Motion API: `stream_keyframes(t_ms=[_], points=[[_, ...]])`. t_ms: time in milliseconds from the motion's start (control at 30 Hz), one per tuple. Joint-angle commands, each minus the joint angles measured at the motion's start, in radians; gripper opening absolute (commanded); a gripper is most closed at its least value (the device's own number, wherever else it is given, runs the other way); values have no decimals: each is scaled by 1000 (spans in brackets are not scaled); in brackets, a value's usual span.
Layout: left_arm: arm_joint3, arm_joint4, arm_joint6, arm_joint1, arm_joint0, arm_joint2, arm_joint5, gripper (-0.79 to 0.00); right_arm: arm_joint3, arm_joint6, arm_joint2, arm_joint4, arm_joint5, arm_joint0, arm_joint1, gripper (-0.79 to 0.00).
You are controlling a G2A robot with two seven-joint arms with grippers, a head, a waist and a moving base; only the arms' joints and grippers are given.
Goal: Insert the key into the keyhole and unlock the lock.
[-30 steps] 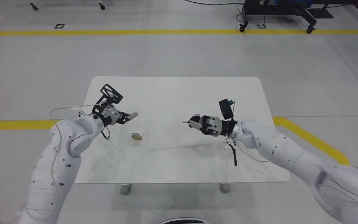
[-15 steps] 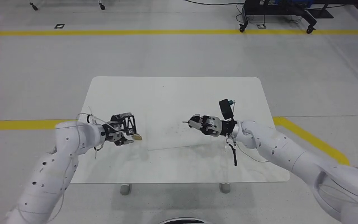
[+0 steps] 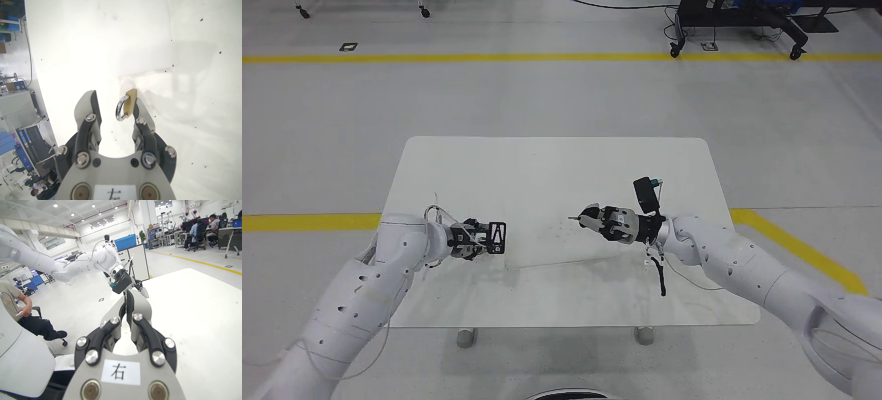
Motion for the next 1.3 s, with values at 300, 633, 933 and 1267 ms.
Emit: stream_keyframes(t_ms=[300, 633, 933, 1267], points=[[22, -5, -51, -2, -30, 49, 0, -785, 0, 0, 0, 0, 0, 0, 0, -785], [-33, -125, -18, 9, 5, -45, 54, -785, 0, 0, 0, 0, 0, 0, 0, -785], [-75, -240, -34, 20, 48, -127, 48, -785, 0, 0, 0, 0, 0, 0, 0, -785], [122, -775, 146, 18, -7, -7, 0, -785, -36, -42, 49, 25, 0, -32, -5, -785]])
